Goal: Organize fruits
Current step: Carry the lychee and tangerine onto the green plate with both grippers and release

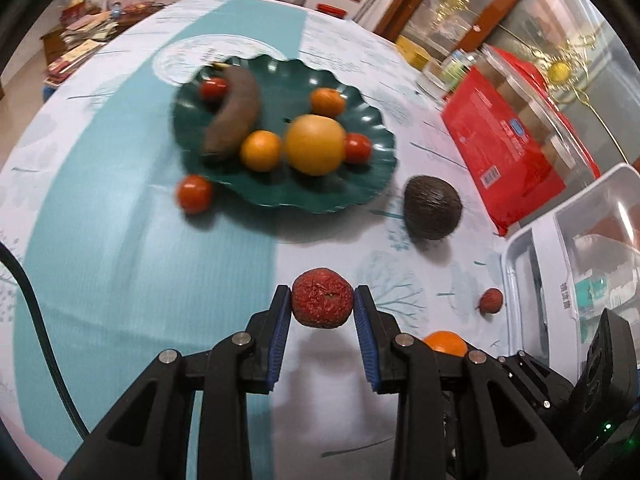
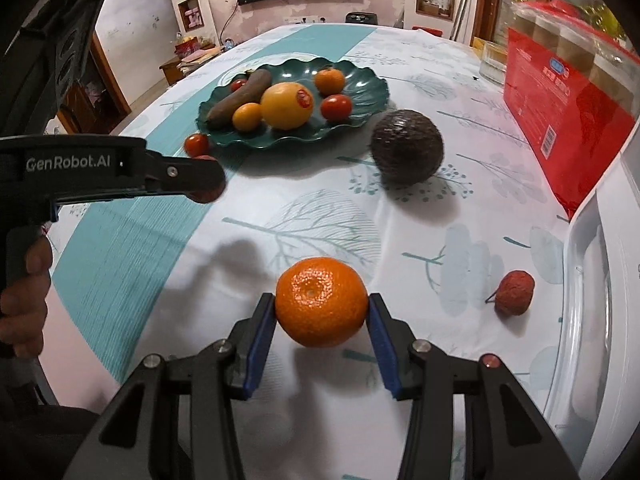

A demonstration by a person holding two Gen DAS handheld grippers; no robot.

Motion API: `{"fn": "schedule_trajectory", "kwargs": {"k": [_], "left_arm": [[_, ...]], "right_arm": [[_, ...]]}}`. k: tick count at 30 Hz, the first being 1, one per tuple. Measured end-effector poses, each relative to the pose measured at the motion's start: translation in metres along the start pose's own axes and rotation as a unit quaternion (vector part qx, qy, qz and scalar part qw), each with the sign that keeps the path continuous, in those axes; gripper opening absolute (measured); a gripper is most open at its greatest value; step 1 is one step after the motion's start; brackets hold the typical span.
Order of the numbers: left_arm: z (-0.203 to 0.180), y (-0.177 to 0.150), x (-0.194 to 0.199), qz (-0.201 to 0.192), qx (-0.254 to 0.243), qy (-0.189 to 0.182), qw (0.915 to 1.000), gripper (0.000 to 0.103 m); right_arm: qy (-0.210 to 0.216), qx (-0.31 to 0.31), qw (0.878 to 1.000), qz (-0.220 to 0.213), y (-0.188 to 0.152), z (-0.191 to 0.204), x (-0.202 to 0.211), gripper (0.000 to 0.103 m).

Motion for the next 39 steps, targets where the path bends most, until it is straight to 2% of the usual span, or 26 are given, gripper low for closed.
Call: {"fn": "schedule_trajectory", "kwargs": {"k": [5, 12, 25, 34, 39], "left_arm": [[0.032, 0.005, 0.021, -0.015, 0.007, 0.018, 0.9997, 0.030], [0.059, 0.024, 0.046, -0.030, -0.006, 0.027, 0.9992, 0.030], [0.089, 0.101, 0.083, -0.055, -0.052, 0.021, 0.9970, 0.030], [0.099, 0.146, 0.079, -0.068, -0.062, 0.015, 0.9956, 0.030], [0.095, 0.163, 0.070, -0.068, -0.066, 0.005, 0.9954, 0.030]], "right_arm": [[0.000, -0.002, 1.000, 0.006, -0.002, 0.017, -0.001, 0.046], [0.001, -0.027, 1.000, 0.000, 0.019, 0.032, -0.001, 0.046], [-0.033, -0.061, 0.997, -0.042, 0.104, 0.037, -0.002, 0.046], [-0.050, -0.066, 0.992, -0.090, 0.171, 0.031, 0.004, 0.046], [-0.061, -0.063, 0.991, -0.103, 0.194, 0.026, 0.003, 0.046]]}}
Point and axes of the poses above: each gripper's, at about its wrist camera, not at the fingertips, and x roughly against the way its jaws point, z to its left, y to its top, the point moved 8 cm from there along -x, roughly the way its jaws point, and after that the axes turned 10 degrees about z, right-handed, at the moved point
